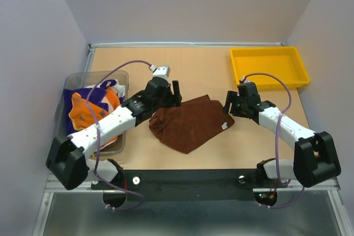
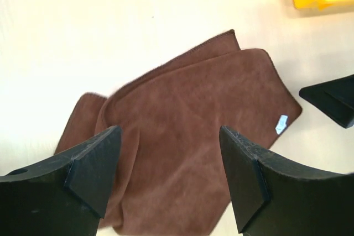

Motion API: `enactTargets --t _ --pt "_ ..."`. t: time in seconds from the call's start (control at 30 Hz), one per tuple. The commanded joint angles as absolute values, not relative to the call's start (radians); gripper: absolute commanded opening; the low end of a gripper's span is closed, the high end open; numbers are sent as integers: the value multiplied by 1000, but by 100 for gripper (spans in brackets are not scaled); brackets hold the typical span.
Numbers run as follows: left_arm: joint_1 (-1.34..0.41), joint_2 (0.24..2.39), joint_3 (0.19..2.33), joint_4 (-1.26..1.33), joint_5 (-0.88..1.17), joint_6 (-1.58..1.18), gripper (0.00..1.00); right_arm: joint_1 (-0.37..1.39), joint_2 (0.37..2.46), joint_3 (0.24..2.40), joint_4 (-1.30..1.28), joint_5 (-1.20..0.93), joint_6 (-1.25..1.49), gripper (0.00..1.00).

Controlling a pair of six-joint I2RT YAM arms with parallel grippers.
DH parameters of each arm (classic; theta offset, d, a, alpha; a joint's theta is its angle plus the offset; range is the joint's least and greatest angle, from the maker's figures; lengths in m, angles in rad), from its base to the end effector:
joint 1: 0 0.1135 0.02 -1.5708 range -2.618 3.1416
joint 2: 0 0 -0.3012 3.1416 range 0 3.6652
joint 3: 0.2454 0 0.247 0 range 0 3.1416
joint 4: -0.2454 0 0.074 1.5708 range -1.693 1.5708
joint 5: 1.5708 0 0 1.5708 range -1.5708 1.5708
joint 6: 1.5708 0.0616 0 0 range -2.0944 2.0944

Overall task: Fold and stack the towels
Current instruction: Move the towel to the center of the board, then flatten out the crumpled towel

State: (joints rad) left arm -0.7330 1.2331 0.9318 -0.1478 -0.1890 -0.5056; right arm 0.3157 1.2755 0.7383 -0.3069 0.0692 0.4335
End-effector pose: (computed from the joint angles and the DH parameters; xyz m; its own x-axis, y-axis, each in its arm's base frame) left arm 0.2218 -0.1841 0.3255 -0.5397 -0.1542 -0.8276 0.3087 0.8784 -0.3649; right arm 0.2474 0.0763 0.2294 -0.7565 0.1938 -0.6247 0.0570 0.9710 0.2322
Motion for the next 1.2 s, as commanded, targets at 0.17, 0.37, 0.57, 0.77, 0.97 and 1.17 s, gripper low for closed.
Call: enactTargets --t 0.17,0.37,0.57,0.77,0.97,1.17 --pt "-735 1558 1202 -140 -58 -279 80 324 1342 687 -308 130 495 67" --pt "-735 1755 1359 -158 -9 -232 79 324 1368 661 -308 153 522 65" --pt "-735 1919 1472 -161 -17 -216 75 324 1364 632 -317 127 543 42" --pt "-736 2037 1607 -156 37 -207 73 324 1312 586 -344 182 583 1" --pt "-759 2132 1710 -153 74 -109 72 324 1296 569 -357 186 601 1" --pt "-781 2195 1758 -147 129 -9 63 324 1302 575 -359 161 591 1"
